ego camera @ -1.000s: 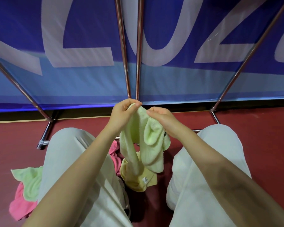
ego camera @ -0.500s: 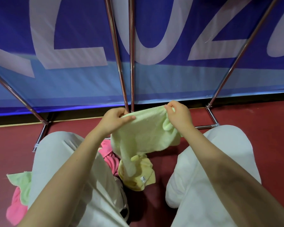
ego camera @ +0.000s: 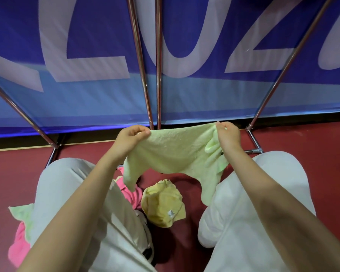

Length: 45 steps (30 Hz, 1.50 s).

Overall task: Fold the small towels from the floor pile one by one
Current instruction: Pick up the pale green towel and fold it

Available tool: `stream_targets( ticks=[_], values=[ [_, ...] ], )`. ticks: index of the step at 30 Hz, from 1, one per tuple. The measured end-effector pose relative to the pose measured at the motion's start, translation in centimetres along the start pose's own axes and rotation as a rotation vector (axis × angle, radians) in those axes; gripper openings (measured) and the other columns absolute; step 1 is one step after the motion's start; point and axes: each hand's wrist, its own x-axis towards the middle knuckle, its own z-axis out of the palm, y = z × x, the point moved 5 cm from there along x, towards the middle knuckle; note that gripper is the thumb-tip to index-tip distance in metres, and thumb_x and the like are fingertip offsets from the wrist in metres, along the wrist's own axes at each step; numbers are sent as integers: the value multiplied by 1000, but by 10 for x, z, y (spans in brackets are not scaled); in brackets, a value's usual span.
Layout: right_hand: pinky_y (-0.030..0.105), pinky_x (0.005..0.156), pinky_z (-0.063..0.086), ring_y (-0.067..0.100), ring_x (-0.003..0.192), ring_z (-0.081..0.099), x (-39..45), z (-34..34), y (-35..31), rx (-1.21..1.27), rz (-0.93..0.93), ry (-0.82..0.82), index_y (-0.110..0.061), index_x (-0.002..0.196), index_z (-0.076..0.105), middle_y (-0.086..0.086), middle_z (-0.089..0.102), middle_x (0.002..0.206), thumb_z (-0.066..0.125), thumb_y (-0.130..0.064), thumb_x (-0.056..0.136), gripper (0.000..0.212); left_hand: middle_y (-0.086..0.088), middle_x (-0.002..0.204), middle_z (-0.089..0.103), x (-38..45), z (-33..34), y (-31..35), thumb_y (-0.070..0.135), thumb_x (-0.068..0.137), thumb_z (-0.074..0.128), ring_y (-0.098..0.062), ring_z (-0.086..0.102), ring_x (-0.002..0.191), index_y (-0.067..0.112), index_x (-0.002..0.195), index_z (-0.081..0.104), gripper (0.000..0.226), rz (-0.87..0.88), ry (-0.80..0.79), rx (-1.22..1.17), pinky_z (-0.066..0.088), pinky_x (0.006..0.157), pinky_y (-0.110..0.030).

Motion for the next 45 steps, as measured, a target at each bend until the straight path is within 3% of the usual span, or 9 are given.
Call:
stream_targets(
  ticks=[5, 10, 14, 19, 23, 33, 38, 41, 45],
  values=[
    [10, 70, 42, 6, 84, 57, -27, 29, -22, 9, -146, -229, -10, 99, 68, -6, 63, 93, 57, -18, 91, 16, 10, 76, 62, -4, 11, 14, 16, 92, 65, 9, 51, 63, 20, 82, 66, 11, 155, 29, 216, 38, 64, -5],
    [-2, 75, 38, 4, 96, 56, -59, 67, -32, -56, -304, -568, -9, 116, 65, -6, 63, 108, 56, -10, 93, 24, 23, 71, 64, -5, 32, 28, 15, 92, 64, 12, 54, 70, 29, 78, 63, 20, 290, -36, 319, 38, 69, -7],
    [9, 67, 40, -5, 72, 51, -75, 89, -33, -59, -296, -732, -18, 88, 62, -9, 57, 81, 56, -8, 92, 12, 15, 79, 66, -3, 34, 35, 15, 92, 62, 6, 56, 76, 28, 79, 64, 19, 317, -42, 290, 40, 74, -10],
    [27, 62, 33, 12, 68, 42, -73, 95, -37, -21, -278, -679, -6, 75, 55, 5, 46, 72, 57, -16, 92, 20, 16, 78, 64, 0, 31, 38, 14, 93, 61, 10, 55, 73, 22, 83, 64, 13, 309, -20, 324, 40, 71, -8],
    [16, 58, 35, 5, 62, 43, -60, 88, -43, -10, -273, -548, -18, 67, 53, -7, 47, 65, 58, -17, 92, 25, 14, 65, 58, 6, 22, 29, 28, 91, 64, 6, 50, 61, 18, 77, 65, 17, 245, -47, 458, 37, 59, -11],
    [10, 50, 32, 9, 58, 37, -16, 49, -24, -62, -188, -241, -9, 81, 55, -2, 42, 64, 54, -19, 95, 17, 5, 64, 49, 11, -6, 3, 33, 91, 65, -6, 41, 57, 7, 73, 58, 32, 107, 35, 451, 32, 50, -14],
    [10, 49, 31, 10, 62, 38, -17, 40, -16, -83, -173, -276, -14, 75, 51, -3, 43, 67, 52, -21, 95, 22, 2, 76, 55, 12, -7, -9, 33, 90, 66, -12, 48, 71, 13, 79, 60, 24, -20, 92, 124, 40, 68, -25],
    [10, 67, 38, 6, 79, 50, -27, 43, -18, -84, -184, -417, -16, 86, 58, -6, 56, 89, 52, -18, 94, 9, -6, 91, 64, 12, -7, -13, 33, 91, 60, -22, 58, 88, 14, 90, 65, 19, -109, 134, -204, 48, 81, -38],
    [17, 85, 38, 7, 104, 53, -45, 56, -13, -161, -249, -646, -21, 99, 62, -5, 61, 112, 45, -8, 94, 22, -10, 89, 64, 8, 3, -8, 24, 99, 51, -22, 60, 83, 10, 94, 64, 19, -94, 120, -365, 47, 75, -33]
  ],
)
